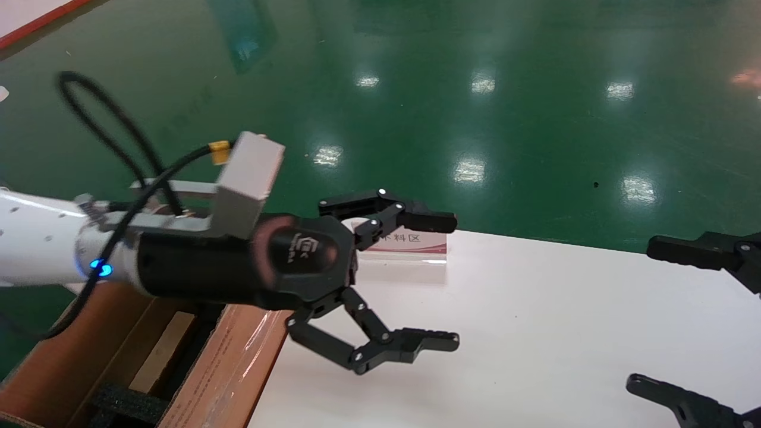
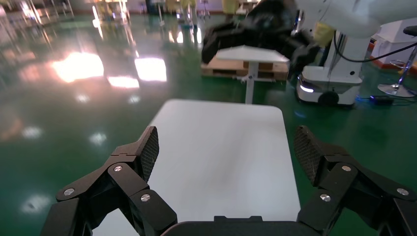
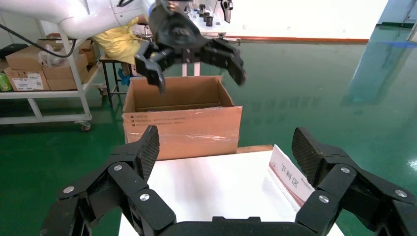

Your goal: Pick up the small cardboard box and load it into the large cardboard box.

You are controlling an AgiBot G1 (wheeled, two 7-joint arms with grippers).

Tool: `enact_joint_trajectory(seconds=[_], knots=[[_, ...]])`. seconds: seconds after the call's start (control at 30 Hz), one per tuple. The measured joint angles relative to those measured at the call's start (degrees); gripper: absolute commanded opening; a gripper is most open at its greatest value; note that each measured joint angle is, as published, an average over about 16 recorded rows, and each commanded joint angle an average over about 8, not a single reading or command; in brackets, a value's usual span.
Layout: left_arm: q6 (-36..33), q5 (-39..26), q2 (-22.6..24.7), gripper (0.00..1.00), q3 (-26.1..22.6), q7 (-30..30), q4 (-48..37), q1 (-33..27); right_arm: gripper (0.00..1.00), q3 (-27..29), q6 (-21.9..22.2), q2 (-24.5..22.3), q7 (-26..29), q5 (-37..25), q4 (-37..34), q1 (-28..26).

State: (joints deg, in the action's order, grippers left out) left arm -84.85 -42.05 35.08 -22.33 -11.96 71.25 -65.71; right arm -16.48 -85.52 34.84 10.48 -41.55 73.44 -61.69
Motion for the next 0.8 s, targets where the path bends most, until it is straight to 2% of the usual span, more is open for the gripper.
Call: enact_joint_trajectory(seconds=[0.13, 0.3, 0.53, 0.8], knots=[[-0.6, 0.1, 0.0, 1.0, 5.1, 0.8, 1.7, 3.2, 1.0, 0.1, 0.0, 0.0, 0.0, -0.1, 0.0, 0.0], [-1.0, 0.2, 0.0, 1.0, 8.6, 1.2, 2.8, 5.2, 1.0, 0.2, -0.1, 0.1, 0.1, -0.1, 0.0, 0.0], [-1.1, 0.3, 0.0, 1.0, 10.2, 1.3, 3.1, 6.1, 1.0, 0.3, -0.1, 0.1, 0.2, -0.2, 0.1, 0.1], [-1.0, 0.3, 0.0, 1.0, 9.6, 1.3, 3.0, 5.8, 1.0, 0.4, -0.2, 0.2, 0.2, -0.3, 0.1, 0.1]])
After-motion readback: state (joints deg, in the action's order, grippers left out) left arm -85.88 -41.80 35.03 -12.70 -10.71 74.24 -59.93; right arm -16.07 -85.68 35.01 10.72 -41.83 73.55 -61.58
